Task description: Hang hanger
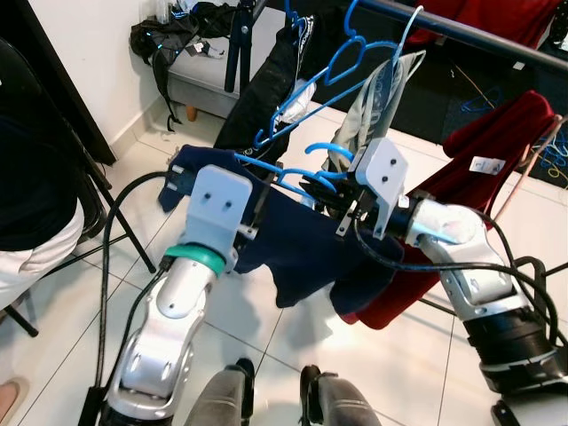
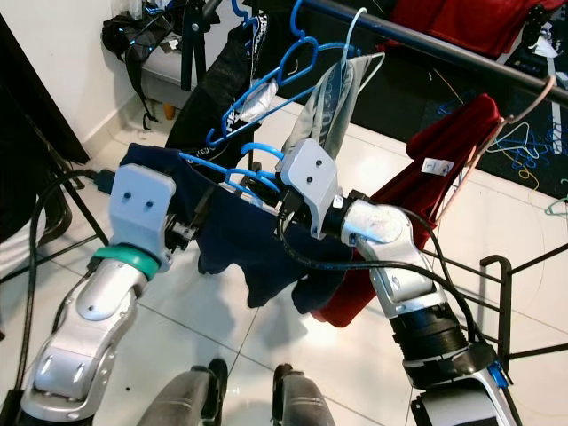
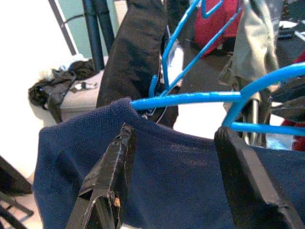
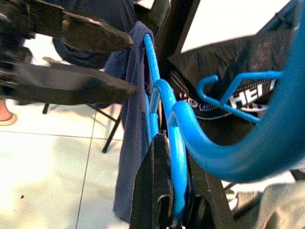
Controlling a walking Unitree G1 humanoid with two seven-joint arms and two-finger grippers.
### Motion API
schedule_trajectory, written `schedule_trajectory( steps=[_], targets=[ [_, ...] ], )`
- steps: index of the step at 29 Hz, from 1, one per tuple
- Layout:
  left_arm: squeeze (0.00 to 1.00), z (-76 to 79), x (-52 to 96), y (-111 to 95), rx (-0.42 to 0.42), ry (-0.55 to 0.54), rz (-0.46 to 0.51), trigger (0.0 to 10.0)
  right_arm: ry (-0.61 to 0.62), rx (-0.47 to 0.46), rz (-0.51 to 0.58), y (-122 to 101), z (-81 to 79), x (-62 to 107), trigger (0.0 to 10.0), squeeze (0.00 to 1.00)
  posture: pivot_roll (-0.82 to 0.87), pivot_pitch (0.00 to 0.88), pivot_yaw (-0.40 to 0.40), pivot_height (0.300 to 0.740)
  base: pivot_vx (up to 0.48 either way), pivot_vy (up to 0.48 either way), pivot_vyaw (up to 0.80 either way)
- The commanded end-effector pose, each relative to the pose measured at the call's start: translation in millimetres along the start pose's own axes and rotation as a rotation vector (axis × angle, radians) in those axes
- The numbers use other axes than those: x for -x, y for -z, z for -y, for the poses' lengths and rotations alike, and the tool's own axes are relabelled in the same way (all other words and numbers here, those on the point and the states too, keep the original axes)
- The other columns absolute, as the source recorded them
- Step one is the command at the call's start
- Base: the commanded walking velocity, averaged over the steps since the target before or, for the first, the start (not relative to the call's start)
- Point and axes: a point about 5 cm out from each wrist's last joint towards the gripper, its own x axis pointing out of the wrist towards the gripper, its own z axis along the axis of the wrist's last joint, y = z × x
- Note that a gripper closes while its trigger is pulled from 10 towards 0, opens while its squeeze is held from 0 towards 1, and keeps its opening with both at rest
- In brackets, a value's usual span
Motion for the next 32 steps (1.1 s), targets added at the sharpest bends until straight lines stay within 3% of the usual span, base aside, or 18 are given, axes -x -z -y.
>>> schedule_trajectory(
  steps=[1, 5, 10, 12, 14, 17, 18, 19, 21, 22, 28, 29, 32],
  targets=[
    [0.00, -3.2, -0.4, 9, -0.018, -0.041, -0.047, 10.0, -0.024, 0.026, 0.034, -7, -2.2, -2.3, 10.0, 0.00, -0.07, 0.129, 0.001, 0.740, 0.000, 0.000, 0.00],
    [0.00, -17.3, -1.8, 11, -0.012, -0.134, -0.083, 10.0, -0.040, 0.028, 0.051, -9, -7.7, -1.8, 10.0, 0.00, -0.06, 0.130, 0.014, 0.740, 0.000, 0.000, 0.00],
    [0.00, -18.9, -1.4, 14, 0.011, -0.171, -0.112, 10.0, -0.051, 0.029, 0.075, -12, -11.4, -4.0, 10.0, 0.00, -0.06, 0.127, 0.019, 0.740, 0.000, 0.000, 0.00],
    [0.00, -20.4, -3.1, 14, 0.026, -0.202, -0.120, 5.4, -0.057, 0.030, 0.094, -16, -12.9, -6.2, 10.0, 0.00, -0.06, 0.124, 0.023, 0.740, 0.000, 0.000, 0.00],
    [0.00, -20.9, -4.0, 14, 0.032, -0.206, -0.121, 5.4, -0.059, 0.030, 0.099, -17, -13.1, -6.8, 10.0, 0.00, -0.06, 0.124, 0.024, 0.740, 0.000, 0.000, 0.00],
    [0.00, -19.6, -7.6, 11, 0.073, -0.205, -0.122, 3.8, -0.068, 0.030, 0.104, -17, -15.1, -7.5, 10.0, 0.00, -0.06, 0.125, 0.027, 0.740, 0.000, 0.000, 0.00],
    [0.00, -19.6, -7.6, 11, 0.073, -0.205, -0.122, 3.8, -0.068, 0.030, 0.104, -17, -15.1, -7.5, 10.0, 0.00, -0.06, 0.125, 0.027, 0.740, 0.000, 0.000, 0.00],
    [0.00, -18.9, -9.1, 10, 0.089, -0.201, -0.118, 2.1, -0.076, 0.029, 0.101, -16, -17.2, -7.4, 10.0, 0.00, -0.06, 0.124, 0.029, 0.740, 0.000, 0.000, 0.00],
    [0.00, -18.8, -9.5, 9, 0.092, -0.199, -0.117, 2.1, -0.078, 0.030, 0.100, -16, -17.9, -7.4, 10.0, 0.00, -0.06, 0.124, 0.029, 0.740, 0.000, 0.000, 0.00],
    [0.00, -19.2, -9.5, 8, 0.089, -0.190, -0.112, 0.0, -0.080, 0.030, 0.096, -15, -18.3, -6.6, 10.0, 0.00, -0.06, 0.124, 0.029, 0.740, 0.000, 0.000, 0.00],
    [0.00, -21.4, -7.2, 6, 0.065, -0.163, -0.103, 0.0, -0.080, 0.029, 0.084, -13, -18.0, -3.7, 10.0, 0.00, -0.06, 0.124, 0.029, 0.740, 0.000, 0.000, 0.00],
    [0.00, -22.3, -2.4, 4, -0.025, -0.093, -0.066, 0.0, -0.079, 0.029, 0.071, -10, -16.7, -1.2, 10.0, 0.00, -0.06, 0.129, 0.034, 0.740, 0.000, 0.000, 0.00],
    [0.00, -23.4, 0.5, 4, -0.078, -0.055, -0.049, 0.0, -0.084, 0.030, 0.066, -9, -17.2, -0.6, 10.0, 0.00, -0.05, 0.136, 0.040, 0.740, 0.000, 0.000, 0.00]
  ],
)
